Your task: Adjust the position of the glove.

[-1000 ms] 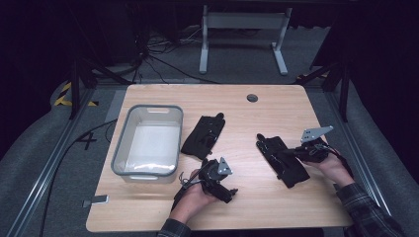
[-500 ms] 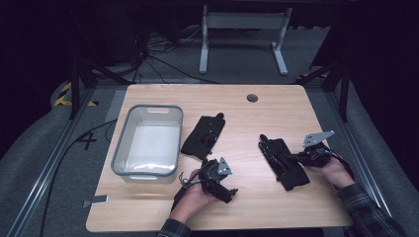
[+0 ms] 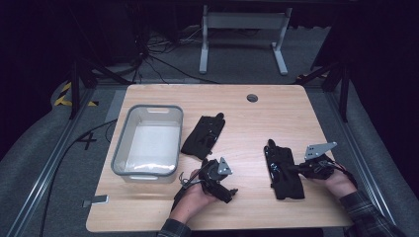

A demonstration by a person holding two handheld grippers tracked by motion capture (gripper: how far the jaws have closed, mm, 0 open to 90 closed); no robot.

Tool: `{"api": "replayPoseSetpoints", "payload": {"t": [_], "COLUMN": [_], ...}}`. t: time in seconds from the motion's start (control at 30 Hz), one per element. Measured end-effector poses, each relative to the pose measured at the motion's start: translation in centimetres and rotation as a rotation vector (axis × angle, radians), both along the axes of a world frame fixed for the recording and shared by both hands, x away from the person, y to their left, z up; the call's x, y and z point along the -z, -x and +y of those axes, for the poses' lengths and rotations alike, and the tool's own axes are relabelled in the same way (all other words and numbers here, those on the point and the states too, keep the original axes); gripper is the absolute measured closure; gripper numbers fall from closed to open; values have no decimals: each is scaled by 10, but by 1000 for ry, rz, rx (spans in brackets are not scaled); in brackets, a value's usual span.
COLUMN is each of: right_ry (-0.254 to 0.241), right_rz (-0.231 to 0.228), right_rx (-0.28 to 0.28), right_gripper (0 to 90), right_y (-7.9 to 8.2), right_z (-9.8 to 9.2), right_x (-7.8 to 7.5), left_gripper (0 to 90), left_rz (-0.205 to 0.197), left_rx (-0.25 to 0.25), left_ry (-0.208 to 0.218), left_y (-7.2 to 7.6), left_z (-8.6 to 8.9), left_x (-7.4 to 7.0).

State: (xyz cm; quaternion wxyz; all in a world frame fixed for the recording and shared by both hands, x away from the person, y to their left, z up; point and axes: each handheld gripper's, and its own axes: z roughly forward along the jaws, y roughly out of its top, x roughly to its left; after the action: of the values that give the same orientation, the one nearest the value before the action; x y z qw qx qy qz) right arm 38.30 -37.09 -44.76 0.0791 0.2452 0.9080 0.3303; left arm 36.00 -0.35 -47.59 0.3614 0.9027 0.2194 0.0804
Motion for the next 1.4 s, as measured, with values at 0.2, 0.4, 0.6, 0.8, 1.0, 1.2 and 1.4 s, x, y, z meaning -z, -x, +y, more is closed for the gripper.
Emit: {"api": "replayPoseSetpoints", "payload": {"t": [0.2,0.4,0.6,0.8,1.0,1.2,1.4], "right_ry": [-22,-70,-90,-63,-55,-52,-68], "right_rz": [-31,-65,-115,-134,-113,-102,-108], "right_rx": [-6,46,151,240,292,297,296], "right_gripper": [900,780,543,363,196,139,106], "right_y": [5,10,18,26,37,44,44], "right_z": [-1,-12,-30,-47,-57,-57,-57], "right_x": [-4,-11,-7,-2,9,17,19], "left_gripper": [0,0,0,0,0,7,196], "left_rz": [0,0,0,0,-1,8,24], "left_rx": [0,0,-1,-1,2,-7,-65], "left_ry": [0,0,0,0,-1,-11,-27], "left_y": [0,0,0,0,0,0,-2], "left_z": [0,0,0,0,0,-1,3], "left_x": [0,0,0,0,0,-1,-10]}}
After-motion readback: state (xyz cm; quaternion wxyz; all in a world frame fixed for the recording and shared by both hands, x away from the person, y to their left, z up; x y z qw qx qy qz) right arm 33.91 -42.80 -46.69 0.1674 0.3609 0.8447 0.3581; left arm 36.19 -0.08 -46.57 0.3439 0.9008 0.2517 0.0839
